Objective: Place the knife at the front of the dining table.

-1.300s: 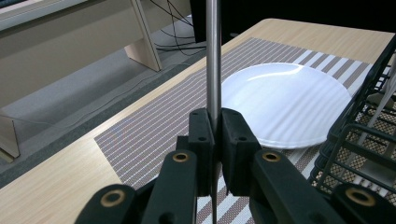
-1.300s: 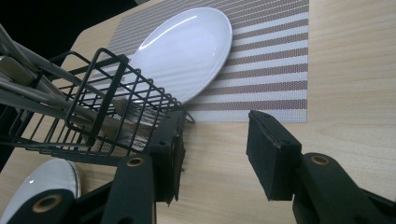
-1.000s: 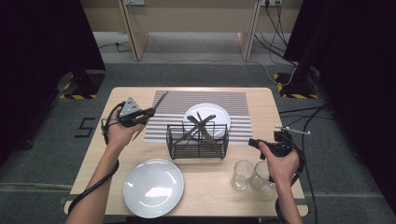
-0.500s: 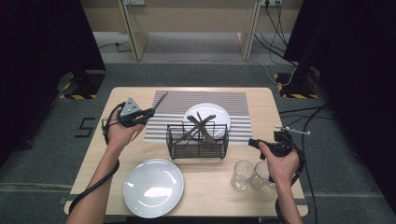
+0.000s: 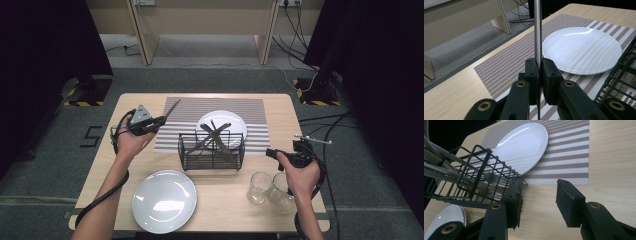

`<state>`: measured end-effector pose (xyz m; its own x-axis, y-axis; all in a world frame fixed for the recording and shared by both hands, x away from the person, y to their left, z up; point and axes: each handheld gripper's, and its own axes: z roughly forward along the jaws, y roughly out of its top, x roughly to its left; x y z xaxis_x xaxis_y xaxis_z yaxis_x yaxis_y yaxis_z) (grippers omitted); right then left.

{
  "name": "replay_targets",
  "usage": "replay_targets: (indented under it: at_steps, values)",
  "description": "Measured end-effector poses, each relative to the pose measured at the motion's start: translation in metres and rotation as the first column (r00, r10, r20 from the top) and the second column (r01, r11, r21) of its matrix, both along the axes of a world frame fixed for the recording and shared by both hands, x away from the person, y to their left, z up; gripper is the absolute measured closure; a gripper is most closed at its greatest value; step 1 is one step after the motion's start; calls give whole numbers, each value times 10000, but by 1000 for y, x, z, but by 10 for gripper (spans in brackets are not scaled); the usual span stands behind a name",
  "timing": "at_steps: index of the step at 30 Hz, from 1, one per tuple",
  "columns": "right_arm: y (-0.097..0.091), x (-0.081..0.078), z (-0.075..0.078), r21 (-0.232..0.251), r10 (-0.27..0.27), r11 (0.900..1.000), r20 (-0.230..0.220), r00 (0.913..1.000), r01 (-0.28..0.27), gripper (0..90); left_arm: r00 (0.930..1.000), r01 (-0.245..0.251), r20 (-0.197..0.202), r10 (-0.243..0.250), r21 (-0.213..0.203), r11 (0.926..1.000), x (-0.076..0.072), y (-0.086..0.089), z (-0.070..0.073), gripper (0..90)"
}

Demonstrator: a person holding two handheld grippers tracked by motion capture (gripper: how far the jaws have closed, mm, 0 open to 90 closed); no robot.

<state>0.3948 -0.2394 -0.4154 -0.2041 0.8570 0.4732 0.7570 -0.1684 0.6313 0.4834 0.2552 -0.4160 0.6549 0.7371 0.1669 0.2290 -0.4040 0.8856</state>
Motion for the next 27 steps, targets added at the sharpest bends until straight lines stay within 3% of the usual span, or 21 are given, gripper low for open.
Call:
replay_targets:
  at_steps: [27]
  values:
    - [-1,0,0,25,-22,10000,9,10000,22,560,9983,-168,-543,192,446,9989,12,-2,-17,831]
